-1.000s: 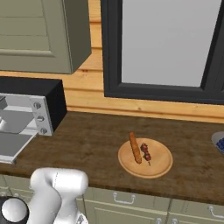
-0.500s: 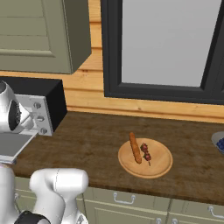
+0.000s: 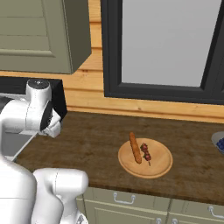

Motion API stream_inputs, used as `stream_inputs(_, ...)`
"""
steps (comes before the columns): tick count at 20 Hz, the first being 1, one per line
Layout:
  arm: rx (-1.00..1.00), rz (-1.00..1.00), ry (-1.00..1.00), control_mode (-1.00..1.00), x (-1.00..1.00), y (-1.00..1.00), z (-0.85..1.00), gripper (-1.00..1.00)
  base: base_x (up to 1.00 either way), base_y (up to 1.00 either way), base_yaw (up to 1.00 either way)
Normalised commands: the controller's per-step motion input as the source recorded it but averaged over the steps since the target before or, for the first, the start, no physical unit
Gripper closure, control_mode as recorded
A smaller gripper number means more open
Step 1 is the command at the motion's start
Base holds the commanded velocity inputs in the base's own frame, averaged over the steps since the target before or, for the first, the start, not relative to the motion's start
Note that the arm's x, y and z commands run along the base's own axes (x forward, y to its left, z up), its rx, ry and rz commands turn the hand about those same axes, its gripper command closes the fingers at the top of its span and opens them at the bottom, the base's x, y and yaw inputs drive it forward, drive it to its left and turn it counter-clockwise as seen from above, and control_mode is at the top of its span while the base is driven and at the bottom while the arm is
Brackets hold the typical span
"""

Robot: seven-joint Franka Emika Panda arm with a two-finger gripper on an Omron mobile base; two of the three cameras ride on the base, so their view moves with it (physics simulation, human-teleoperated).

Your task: Pick up the kebab skewer and baguette bread, and place them inside the toaster oven. Close the toaster oven door and start by setting the timer.

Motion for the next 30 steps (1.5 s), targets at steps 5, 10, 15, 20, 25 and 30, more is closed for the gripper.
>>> stream_inputs(5, -0.03, 0.19, 0.04, -1.0, 0.0, -1.0, -0.17, -1.0, 0.0, 0.0, 0.0)
stream_inputs(10, -0.03, 0.24, 0.01, -1.0, 0.12, -1.0, -0.33, -1.0, 0.0, 0.0, 0.0)
stream_inputs(15, -0.01, 0.32, -0.03, -1.0, 0.18, -0.98, -0.38, -1.0, 0.0, 0.0, 0.0)
stream_inputs(20, -0.11, 0.28, -0.01, -1.0, 0.07, -0.78, -0.07, -1.0, 0.0, 0.0, 0.0)
stream_inputs(25, -0.18, 0.01, 0.0, -1.0, 0.22, -0.57, 0.0, -1.0, 0.0, 0.0, 0.0)
stream_inputs(30, -0.05, 0.0, 0.0, -1.0, 0.35, -0.61, -0.02, -1.0, 0.0, 0.0, 0.0)
